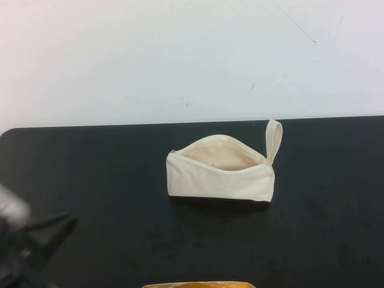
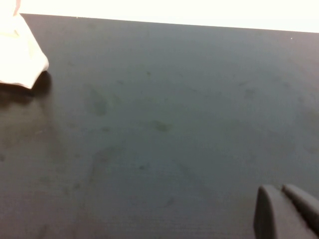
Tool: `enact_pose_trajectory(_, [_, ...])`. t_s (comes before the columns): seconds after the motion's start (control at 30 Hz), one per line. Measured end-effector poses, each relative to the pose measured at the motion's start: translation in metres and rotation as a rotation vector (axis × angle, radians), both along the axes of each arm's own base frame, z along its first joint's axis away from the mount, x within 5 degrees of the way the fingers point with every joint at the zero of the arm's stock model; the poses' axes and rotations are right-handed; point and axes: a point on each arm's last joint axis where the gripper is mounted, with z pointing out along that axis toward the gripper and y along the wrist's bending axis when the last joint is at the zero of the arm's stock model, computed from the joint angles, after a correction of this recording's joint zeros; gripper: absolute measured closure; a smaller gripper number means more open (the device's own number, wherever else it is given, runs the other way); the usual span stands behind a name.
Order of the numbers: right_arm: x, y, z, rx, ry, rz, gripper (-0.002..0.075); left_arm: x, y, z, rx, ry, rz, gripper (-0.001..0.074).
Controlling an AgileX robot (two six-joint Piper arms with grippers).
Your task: Put eraser into pencil case
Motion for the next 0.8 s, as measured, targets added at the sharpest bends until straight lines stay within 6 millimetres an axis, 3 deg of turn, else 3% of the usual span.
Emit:
enact_pose_trajectory(0.2, [0.000, 0.000, 0.000, 0.000, 0.000, 0.000, 0.0727, -0.022, 0.031, -0.039, -0.174, -0.190, 0.165, 0.0736])
enact_pose_trajectory(0.43, [0.000, 0.000, 0.000, 0.000, 0.000, 0.000, 0.0727, -0.045, 0.057, -0.080, -0.206, -0.293, 0.385, 0.0736])
enact_pose_trajectory(0.8, [0.000, 0.000, 0.000, 0.000, 0.000, 0.000, 0.0727, -0.059, 0.067, -0.117, -0.279, -0.323, 0.539, 0.0736])
